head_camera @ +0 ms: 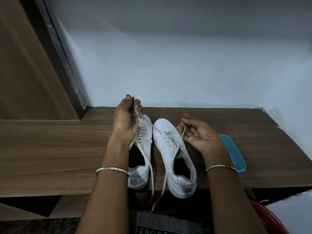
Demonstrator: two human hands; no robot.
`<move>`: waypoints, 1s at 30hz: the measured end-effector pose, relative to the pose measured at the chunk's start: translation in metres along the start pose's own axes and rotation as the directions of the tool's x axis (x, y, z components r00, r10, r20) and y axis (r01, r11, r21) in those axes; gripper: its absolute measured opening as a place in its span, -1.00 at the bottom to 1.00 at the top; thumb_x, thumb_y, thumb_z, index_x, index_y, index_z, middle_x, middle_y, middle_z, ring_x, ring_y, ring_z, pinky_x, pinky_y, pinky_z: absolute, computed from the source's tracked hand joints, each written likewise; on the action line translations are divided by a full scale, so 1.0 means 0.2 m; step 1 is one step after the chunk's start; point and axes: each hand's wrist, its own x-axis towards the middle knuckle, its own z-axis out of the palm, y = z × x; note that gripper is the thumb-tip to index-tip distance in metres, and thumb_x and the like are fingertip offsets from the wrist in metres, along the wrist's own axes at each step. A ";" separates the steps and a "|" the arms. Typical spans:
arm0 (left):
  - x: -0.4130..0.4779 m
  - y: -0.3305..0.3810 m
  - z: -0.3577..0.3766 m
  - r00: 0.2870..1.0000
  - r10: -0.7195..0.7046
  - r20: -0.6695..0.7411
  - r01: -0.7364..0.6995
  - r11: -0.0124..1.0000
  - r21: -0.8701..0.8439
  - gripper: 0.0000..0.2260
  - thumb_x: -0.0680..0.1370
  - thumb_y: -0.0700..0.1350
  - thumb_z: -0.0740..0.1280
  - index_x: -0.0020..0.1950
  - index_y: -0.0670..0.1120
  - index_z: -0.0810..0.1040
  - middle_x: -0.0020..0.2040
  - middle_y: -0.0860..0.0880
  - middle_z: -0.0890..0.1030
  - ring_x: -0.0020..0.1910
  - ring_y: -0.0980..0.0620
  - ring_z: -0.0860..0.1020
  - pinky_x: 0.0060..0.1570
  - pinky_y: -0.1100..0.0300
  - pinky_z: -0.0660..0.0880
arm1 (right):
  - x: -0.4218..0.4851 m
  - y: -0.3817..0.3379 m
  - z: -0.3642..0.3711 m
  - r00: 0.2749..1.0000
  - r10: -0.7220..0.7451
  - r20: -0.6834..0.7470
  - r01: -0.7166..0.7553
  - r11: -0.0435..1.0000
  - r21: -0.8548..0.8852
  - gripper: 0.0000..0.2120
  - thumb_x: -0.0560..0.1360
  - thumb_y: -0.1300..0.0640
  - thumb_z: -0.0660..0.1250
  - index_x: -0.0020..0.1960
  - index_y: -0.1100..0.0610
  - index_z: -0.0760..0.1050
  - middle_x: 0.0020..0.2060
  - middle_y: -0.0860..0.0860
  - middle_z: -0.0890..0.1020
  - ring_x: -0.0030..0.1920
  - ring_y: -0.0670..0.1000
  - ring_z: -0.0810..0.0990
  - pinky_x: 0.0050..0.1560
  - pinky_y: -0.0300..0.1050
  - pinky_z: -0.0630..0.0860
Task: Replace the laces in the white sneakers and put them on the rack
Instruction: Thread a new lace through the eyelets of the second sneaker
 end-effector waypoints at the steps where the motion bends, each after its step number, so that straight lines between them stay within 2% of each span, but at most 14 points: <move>1: -0.01 0.00 -0.01 0.997 0.071 -0.043 -0.059 0.972 0.225 -0.79 0.66 -0.12 0.21 -0.18 -0.07 0.44 -0.37 0.00 0.51 -0.47 0.09 0.41 -0.42 0.20 0.37 | 0.00 -0.01 0.00 0.998 -0.067 -0.019 0.068 0.997 0.026 -0.80 0.50 0.44 0.31 -0.03 0.19 0.59 -0.20 0.09 0.62 -0.19 -0.01 0.60 -0.05 -0.09 0.64; 3: -0.03 -0.02 -0.03 0.969 0.245 -0.015 -0.176 0.734 0.656 -0.82 0.64 -0.06 0.27 -0.15 -0.08 0.45 -0.39 0.07 0.47 -0.50 0.14 0.36 -0.44 0.21 0.25 | 0.00 -0.02 0.01 0.982 -0.185 -0.045 0.187 0.982 0.040 -0.82 0.49 0.44 0.31 -0.05 0.21 0.58 -0.21 0.09 0.62 -0.22 -0.01 0.61 -0.16 -0.16 0.64; 5: -0.04 -0.06 -0.04 0.935 0.285 0.210 -0.309 0.369 0.877 -0.87 0.59 -0.03 0.33 -0.11 -0.04 0.52 -0.38 0.17 0.54 -0.44 0.18 0.46 -0.37 0.22 0.32 | -0.01 -0.02 0.02 0.970 -0.239 -0.052 0.241 0.969 0.051 -0.84 0.49 0.43 0.32 -0.07 0.21 0.57 -0.24 0.08 0.63 -0.25 -0.01 0.61 -0.20 -0.19 0.61; 6: -0.04 -0.08 -0.03 0.932 0.199 0.303 -0.335 0.156 0.929 -0.91 0.56 0.01 0.37 -0.09 0.02 0.57 -0.33 0.21 0.56 -0.37 0.18 0.51 -0.32 0.23 0.35 | -0.01 -0.02 0.03 0.966 -0.253 -0.053 0.255 0.966 0.040 -0.85 0.48 0.43 0.33 -0.08 0.22 0.57 -0.27 0.08 0.62 -0.27 -0.01 0.60 -0.24 -0.21 0.59; 8: -0.06 -0.12 -0.03 0.955 -0.012 0.295 -0.291 -0.216 0.932 -0.80 0.45 0.15 0.45 0.00 0.10 0.63 -0.18 0.18 0.58 -0.14 0.12 0.58 -0.19 0.22 0.42 | -0.02 -0.01 0.04 0.960 -0.275 -0.055 0.275 0.961 -0.016 -0.85 0.47 0.45 0.32 -0.09 0.24 0.57 -0.30 0.09 0.61 -0.34 -0.02 0.58 -0.34 -0.24 0.56; 10: -0.07 -0.16 -0.02 0.976 -0.088 0.197 -0.216 -0.402 0.890 -0.71 0.40 0.18 0.49 0.05 0.09 0.66 -0.01 0.07 0.61 0.02 0.02 0.58 -0.11 0.17 0.44 | -0.01 0.00 0.04 0.956 -0.285 -0.070 0.278 0.956 -0.091 -0.84 0.47 0.47 0.32 -0.08 0.25 0.57 -0.32 0.10 0.60 -0.39 -0.03 0.55 -0.43 -0.27 0.49; 13: -0.11 -0.19 0.00 0.984 -0.025 0.178 -0.167 -0.495 0.853 -0.81 0.49 0.11 0.44 0.01 0.05 0.67 0.01 0.01 0.64 0.03 -0.03 0.58 -0.17 0.16 0.38 | 0.00 0.00 0.02 0.930 -0.350 -0.108 0.301 0.898 -0.320 -0.82 0.44 0.47 0.36 -0.07 0.24 0.59 -0.31 0.10 0.61 -0.41 -0.07 0.52 -0.48 -0.31 0.39; 17: -0.08 -0.22 -0.05 0.971 0.067 0.231 -0.210 -0.229 0.950 -0.80 0.55 0.04 0.32 -0.12 -0.07 0.62 -0.12 -0.02 0.64 -0.05 -0.03 0.57 -0.10 0.07 0.52 | -0.01 0.02 -0.03 0.876 -0.482 -0.017 0.359 0.676 -0.644 -0.77 0.38 0.47 0.43 -0.01 0.28 0.61 -0.26 0.13 0.64 -0.36 -0.08 0.58 -0.36 -0.35 0.49; 19: -0.05 -0.24 -0.08 0.951 0.149 0.272 -0.264 -0.070 0.962 -0.73 0.54 0.01 0.28 -0.19 -0.17 0.58 -0.23 -0.07 0.61 -0.17 -0.07 0.56 -0.14 -0.03 0.51 | -0.01 0.04 -0.05 0.881 -0.472 0.027 0.342 0.597 -0.726 -0.73 0.35 0.47 0.46 0.02 0.29 0.61 -0.21 0.17 0.65 -0.27 -0.01 0.62 -0.20 -0.24 0.59; 21: -0.04 -0.24 -0.09 0.924 0.251 0.288 -0.306 0.034 0.951 -0.70 0.55 0.00 0.27 -0.23 -0.22 0.54 -0.31 -0.07 0.59 -0.26 -0.10 0.54 -0.23 0.05 0.43 | -0.02 0.05 -0.06 0.875 -0.482 0.042 0.329 0.531 -0.781 -0.73 0.33 0.46 0.49 0.00 0.27 0.62 -0.20 0.18 0.67 -0.24 0.01 0.63 -0.12 -0.15 0.60; 23: -0.03 -0.22 -0.09 0.907 0.343 0.243 -0.325 0.207 0.923 -0.72 0.58 -0.04 0.28 -0.21 -0.21 0.53 -0.32 -0.04 0.56 -0.28 -0.07 0.51 -0.25 0.10 0.36 | -0.03 0.07 -0.07 0.874 -0.483 0.056 0.317 0.479 -0.819 -0.76 0.32 0.44 0.52 -0.06 0.24 0.64 -0.24 0.14 0.68 -0.27 -0.02 0.62 -0.21 -0.24 0.58; 26: -0.03 -0.18 -0.09 0.909 0.407 0.085 -0.320 0.554 0.769 -0.78 0.60 0.00 0.26 -0.18 -0.07 0.51 -0.21 -0.06 0.62 -0.18 0.00 0.56 -0.11 0.08 0.46 | -0.01 0.10 -0.07 0.871 -0.482 0.097 0.305 0.376 -0.875 -0.79 0.30 0.41 0.54 -0.17 0.16 0.65 -0.32 0.07 0.68 -0.33 -0.04 0.62 -0.23 -0.17 0.55; 28: -0.02 -0.15 -0.11 0.902 0.430 -0.033 -0.293 0.667 0.685 -0.77 0.62 -0.04 0.26 -0.21 -0.05 0.50 -0.23 -0.05 0.63 -0.20 0.04 0.57 -0.08 0.06 0.48 | 0.02 0.12 -0.06 0.851 -0.514 0.110 0.289 0.283 -0.915 -0.78 0.30 0.38 0.53 -0.21 0.09 0.65 -0.34 0.04 0.68 -0.32 -0.03 0.64 -0.19 -0.12 0.58; 30: -0.02 -0.14 -0.14 0.885 0.452 -0.108 -0.273 0.694 0.666 -0.73 0.58 0.02 0.29 -0.29 -0.05 0.48 -0.34 0.00 0.60 -0.31 0.02 0.53 -0.13 0.00 0.49 | 0.04 0.12 -0.05 0.809 -0.579 0.104 0.267 0.204 -0.942 -0.81 0.31 0.32 0.50 -0.23 0.04 0.63 -0.34 -0.02 0.67 -0.27 -0.02 0.65 -0.15 -0.11 0.58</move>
